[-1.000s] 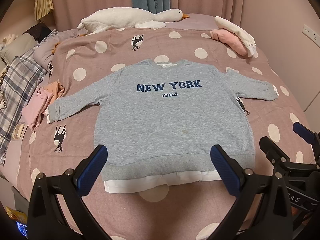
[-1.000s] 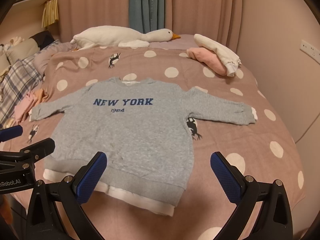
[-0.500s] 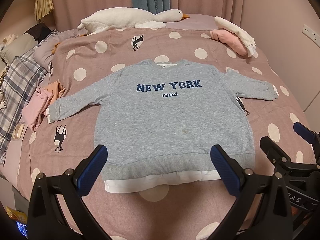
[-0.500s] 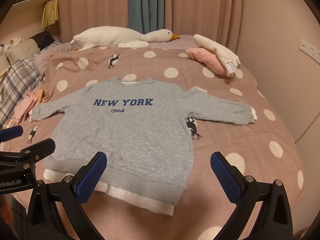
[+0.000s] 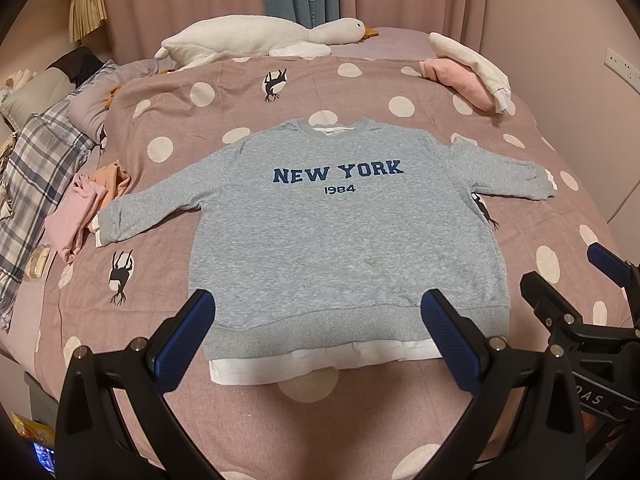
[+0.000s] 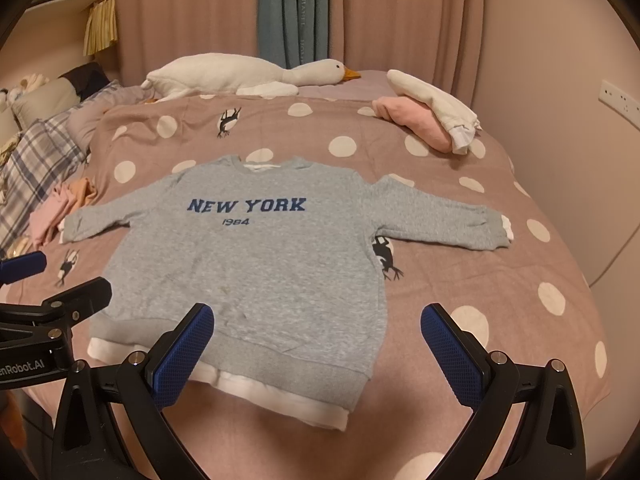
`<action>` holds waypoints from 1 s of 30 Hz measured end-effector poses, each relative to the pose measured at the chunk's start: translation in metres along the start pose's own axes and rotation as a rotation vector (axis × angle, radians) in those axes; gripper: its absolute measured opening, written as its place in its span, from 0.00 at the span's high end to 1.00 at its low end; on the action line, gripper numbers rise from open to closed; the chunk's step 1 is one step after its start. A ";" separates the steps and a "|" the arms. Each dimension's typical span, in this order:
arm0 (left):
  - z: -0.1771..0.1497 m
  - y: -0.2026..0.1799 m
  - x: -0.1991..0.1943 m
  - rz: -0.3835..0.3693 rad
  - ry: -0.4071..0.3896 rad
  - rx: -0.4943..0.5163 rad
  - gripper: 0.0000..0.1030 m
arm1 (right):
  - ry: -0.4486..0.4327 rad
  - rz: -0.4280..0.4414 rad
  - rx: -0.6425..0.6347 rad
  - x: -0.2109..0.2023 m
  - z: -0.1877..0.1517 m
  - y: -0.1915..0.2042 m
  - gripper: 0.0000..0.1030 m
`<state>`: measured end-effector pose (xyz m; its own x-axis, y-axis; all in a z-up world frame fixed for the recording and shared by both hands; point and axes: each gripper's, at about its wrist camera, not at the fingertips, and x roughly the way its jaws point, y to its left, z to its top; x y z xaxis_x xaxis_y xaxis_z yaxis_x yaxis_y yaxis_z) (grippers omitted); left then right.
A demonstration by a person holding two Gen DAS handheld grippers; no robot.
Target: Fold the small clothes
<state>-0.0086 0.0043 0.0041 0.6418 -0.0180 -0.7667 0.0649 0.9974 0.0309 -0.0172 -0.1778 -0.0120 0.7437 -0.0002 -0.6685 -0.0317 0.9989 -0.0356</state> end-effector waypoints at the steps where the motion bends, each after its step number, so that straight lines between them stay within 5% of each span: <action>1: 0.000 0.000 0.000 0.000 0.000 0.000 0.00 | 0.000 0.000 0.000 0.000 0.000 0.000 0.01; 25: -0.001 -0.001 0.001 -0.001 -0.001 -0.001 0.00 | 0.000 0.001 0.003 0.000 0.000 -0.001 0.01; 30: -0.003 0.005 0.026 -0.044 0.059 -0.051 0.00 | 0.050 0.111 0.106 0.014 -0.005 -0.017 0.01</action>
<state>0.0061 0.0092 -0.0173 0.5929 -0.0589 -0.8031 0.0519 0.9980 -0.0348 -0.0096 -0.1947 -0.0244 0.7050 0.1110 -0.7004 -0.0398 0.9923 0.1173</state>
